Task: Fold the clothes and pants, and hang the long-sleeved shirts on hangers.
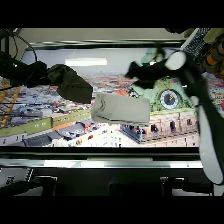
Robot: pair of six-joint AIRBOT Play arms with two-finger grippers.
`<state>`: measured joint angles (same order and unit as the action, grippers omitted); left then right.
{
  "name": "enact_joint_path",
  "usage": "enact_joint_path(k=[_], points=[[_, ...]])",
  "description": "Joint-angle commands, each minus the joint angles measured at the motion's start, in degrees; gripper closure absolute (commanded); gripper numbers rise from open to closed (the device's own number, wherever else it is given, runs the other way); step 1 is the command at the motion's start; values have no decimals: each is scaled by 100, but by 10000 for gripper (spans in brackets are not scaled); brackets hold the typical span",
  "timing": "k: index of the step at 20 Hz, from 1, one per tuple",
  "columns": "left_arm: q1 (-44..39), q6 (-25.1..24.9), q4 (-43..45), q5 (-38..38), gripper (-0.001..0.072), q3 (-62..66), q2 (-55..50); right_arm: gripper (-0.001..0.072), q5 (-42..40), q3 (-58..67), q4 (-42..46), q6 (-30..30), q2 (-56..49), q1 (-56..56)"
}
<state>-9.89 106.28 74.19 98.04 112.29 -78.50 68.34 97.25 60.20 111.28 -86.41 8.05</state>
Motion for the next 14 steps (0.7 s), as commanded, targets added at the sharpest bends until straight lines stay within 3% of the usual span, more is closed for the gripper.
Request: enact_joint_path(k=[1, 5, 10, 14], points=[[4, -2, 2, 96, 688, 0, -2, 166, 1027, -74, -7, -1137, 291, -1567], [4, -2, 2, 210, 687, 0, -13, 167, 634, -1119, -542, -1875, 188, -2452], [4, -7, 4, 205, 687, 0, -15, 167, 173, -2645, -1309, -3047, -310, -2452], [4, -4, 2, 205, 687, 0, -15, 169, -138, -3056, -1757, -3510, -660, -2452]])
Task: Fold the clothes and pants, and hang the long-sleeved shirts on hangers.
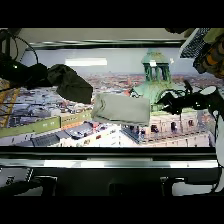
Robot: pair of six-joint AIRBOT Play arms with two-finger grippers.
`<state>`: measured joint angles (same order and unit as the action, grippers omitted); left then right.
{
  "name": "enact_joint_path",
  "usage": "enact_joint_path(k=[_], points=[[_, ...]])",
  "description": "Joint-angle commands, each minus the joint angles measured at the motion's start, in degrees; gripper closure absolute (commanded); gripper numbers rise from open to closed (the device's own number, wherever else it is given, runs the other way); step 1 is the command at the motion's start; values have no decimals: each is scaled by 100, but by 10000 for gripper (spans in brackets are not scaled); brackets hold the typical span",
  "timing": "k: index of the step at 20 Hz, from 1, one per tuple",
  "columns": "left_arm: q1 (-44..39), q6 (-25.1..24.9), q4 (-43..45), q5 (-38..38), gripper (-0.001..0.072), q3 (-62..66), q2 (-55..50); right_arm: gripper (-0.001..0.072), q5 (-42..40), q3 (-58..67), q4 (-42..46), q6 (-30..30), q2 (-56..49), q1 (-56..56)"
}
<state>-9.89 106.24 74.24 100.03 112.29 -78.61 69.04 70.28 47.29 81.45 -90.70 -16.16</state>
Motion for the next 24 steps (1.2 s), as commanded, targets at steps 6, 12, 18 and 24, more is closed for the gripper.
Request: enact_joint_path(k=[6, 12, 18, 24], points=[[4, 2, -2, 7, 687, 0, -4, 177, -280, -378, -925, -737, -640, -4], [4, 2, -2, 7, 687, 0, -4, 266, -586, -376, -616, -699, -754, 638], [4, 0, 0, 0, 687, 0, -17, 679, -660, -352, -481, -452, -713, 927], [-9, 0, -2, -44, 687, -7, -22, 681, -573, 863, -533, 293, -503, 916]])
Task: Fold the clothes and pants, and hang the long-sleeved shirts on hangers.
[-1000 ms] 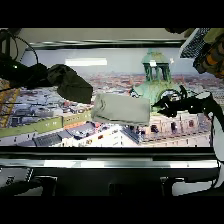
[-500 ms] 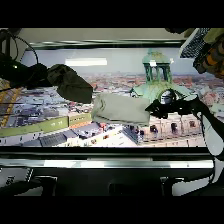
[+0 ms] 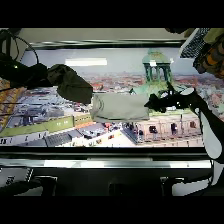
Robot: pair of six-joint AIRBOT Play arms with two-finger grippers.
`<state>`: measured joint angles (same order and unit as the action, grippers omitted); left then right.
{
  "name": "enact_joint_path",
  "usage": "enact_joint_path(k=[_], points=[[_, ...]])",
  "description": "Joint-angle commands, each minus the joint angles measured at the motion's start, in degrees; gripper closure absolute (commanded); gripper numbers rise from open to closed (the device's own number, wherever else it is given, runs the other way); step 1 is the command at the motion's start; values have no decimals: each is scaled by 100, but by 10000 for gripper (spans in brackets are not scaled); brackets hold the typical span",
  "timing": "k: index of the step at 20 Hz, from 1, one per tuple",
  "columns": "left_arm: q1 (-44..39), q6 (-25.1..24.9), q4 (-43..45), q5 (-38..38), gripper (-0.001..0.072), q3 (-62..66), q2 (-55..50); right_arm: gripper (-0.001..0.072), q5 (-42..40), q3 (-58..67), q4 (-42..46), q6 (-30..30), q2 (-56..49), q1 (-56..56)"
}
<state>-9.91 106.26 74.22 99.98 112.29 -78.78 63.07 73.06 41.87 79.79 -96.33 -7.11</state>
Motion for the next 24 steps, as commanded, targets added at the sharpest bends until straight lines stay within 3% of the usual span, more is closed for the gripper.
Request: enact_joint_path(k=[1, 7, 12, 17, 24], points=[[-13, -2, 0, -44, 687, -20, -4, 681, 17, 933, 144, 699, 61, 11], [-31, -2, 0, -31, 687, -487, -2, 681, -98, 2203, 1217, 2024, 61, -205], [-87, -4, 4, -48, 687, -568, 4, 682, -420, 2472, 1309, 2811, 63, -883], [-87, -109, 0, -28, 687, -568, 4, 682, -824, 2472, 1311, 3235, 70, -1672], [-87, -109, 0, -28, 687, -568, 4, 682, -715, 2472, 1392, 3788, 243, -2605]])
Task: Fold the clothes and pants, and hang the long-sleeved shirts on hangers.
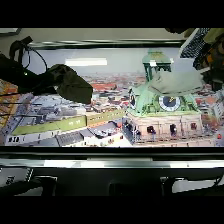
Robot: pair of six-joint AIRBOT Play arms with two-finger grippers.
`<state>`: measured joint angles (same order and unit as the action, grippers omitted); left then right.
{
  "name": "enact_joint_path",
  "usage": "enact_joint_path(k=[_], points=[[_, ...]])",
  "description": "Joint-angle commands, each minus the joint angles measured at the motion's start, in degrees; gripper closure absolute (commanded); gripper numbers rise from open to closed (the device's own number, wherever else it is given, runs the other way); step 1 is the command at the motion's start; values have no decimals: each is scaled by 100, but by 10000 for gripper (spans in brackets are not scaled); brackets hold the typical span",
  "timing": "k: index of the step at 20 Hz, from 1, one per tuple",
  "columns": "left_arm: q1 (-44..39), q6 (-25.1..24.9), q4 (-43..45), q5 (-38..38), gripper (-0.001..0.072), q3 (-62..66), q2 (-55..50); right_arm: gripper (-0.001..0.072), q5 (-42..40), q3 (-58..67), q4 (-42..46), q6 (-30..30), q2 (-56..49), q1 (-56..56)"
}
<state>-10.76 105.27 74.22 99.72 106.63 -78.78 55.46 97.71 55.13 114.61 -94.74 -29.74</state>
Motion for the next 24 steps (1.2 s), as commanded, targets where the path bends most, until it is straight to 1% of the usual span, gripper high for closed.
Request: enact_joint_path(k=[1, 3, 5, 7, 10, 16, 19, 21, 24], points=[[-2, -9, 0, -2, 687, -2, 4, 682, 83, 7, 136, 376, 138, -433], [-2, -9, 0, 13, 687, -2, 4, 682, 286, 7, 448, 625, 271, -597], [-2, -11, 0, 46, 687, -2, 4, 682, 614, 7, 1021, 826, 431, -702], [-2, -17, 0, 81, 687, -2, 13, 681, 1115, 7, 1770, 822, 581, -697], [-2, -33, 0, 216, 687, -2, 26, 681, 1921, 4, 2627, 822, 697, -695], [0, -42, 0, 295, 687, -2, 28, 682, 3357, -197, 4039, 750, 782, -695], [-2, -79, -2, 299, 687, -2, 39, 681, 3370, -737, 4476, 748, 1097, -684], [-2, -81, -2, 297, 687, -2, 61, 681, 3163, -1274, 4682, 752, 1410, -684], [-2, -140, -2, 297, 688, -2, 81, 681, 2754, -2100, 4710, 964, 1862, -684]])
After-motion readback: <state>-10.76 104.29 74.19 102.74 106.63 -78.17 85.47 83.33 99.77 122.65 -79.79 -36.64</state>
